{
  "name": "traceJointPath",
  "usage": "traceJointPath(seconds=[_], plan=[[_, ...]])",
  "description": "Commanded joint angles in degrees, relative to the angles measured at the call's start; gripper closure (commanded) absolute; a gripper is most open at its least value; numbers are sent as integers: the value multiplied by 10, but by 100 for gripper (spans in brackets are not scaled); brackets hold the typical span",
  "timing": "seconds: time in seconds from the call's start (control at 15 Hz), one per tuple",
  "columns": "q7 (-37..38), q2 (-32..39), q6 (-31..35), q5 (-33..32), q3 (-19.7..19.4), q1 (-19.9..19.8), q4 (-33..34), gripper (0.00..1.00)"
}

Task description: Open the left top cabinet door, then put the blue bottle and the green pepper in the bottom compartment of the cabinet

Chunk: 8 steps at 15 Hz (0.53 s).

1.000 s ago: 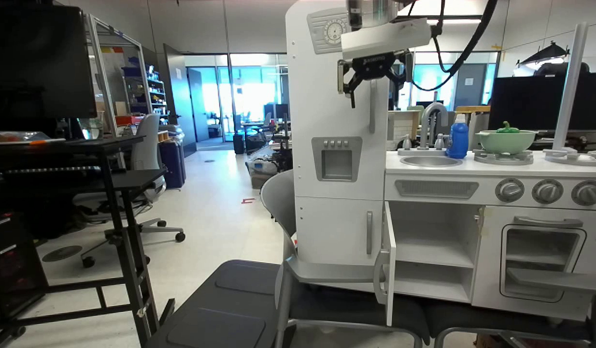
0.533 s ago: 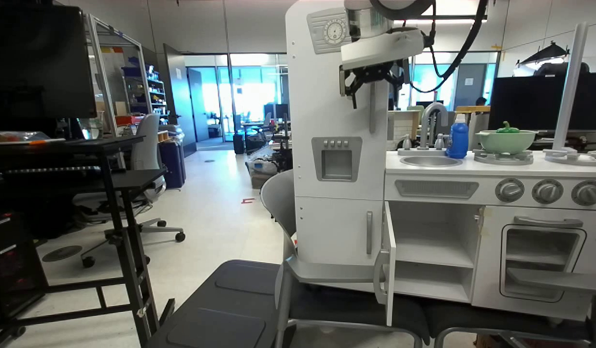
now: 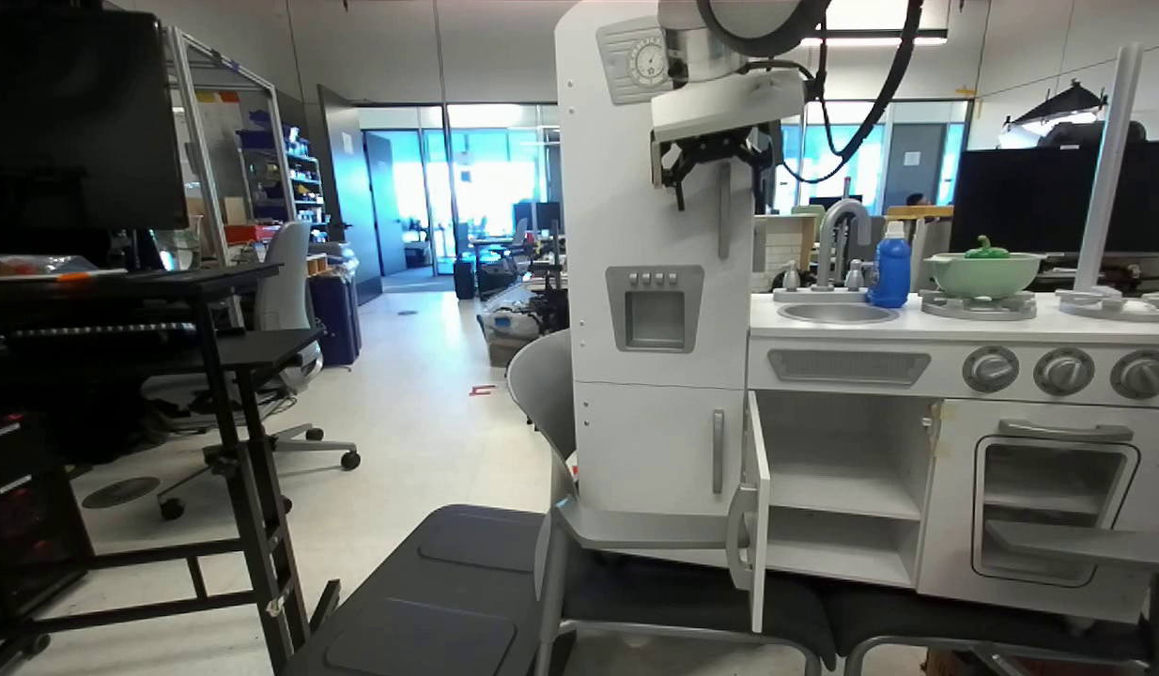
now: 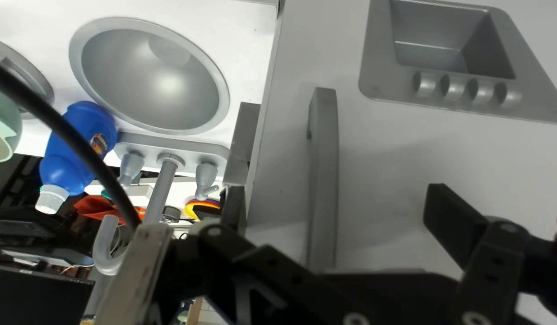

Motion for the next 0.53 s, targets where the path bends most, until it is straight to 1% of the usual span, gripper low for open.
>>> traceJointPath(seconds=[0.0,0.07,0.13,0.33,0.47], plan=[[13,9,-11,-11,-16,17,18,13],[15,8,-8,-13,-18,18,15,26],[13,6,-20,-11,-17,21,19,32],[16,1,-36,-15,-17,23,15,56],[19,-3,-45,-19,-16,22,9,68]])
